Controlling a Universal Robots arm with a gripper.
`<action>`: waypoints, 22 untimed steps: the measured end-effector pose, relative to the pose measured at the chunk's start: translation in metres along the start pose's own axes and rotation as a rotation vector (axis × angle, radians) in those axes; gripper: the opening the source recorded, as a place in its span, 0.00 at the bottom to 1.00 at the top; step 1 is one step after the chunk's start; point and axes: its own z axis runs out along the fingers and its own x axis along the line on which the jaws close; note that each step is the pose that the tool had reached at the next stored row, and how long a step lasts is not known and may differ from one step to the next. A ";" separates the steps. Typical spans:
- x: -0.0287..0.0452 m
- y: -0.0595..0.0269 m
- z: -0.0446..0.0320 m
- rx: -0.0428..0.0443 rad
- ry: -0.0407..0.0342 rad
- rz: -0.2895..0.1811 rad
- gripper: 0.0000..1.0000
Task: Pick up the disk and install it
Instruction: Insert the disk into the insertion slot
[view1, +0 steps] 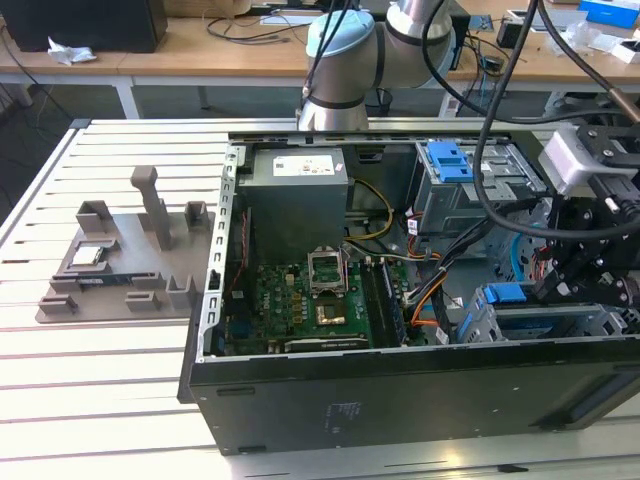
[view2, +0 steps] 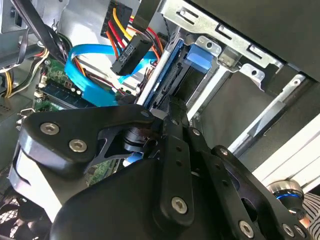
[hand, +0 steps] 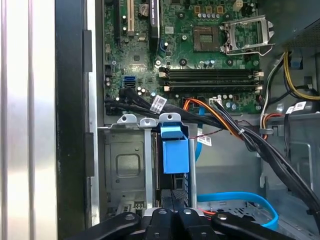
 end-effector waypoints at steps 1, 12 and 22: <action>0.0000 -0.0002 0.0002 0.0001 0.0001 0.000 0.11; -0.0027 0.0023 -0.0434 0.0000 -0.0004 0.000 0.11; -0.0059 0.0056 -0.0960 0.0000 -0.0006 0.000 0.11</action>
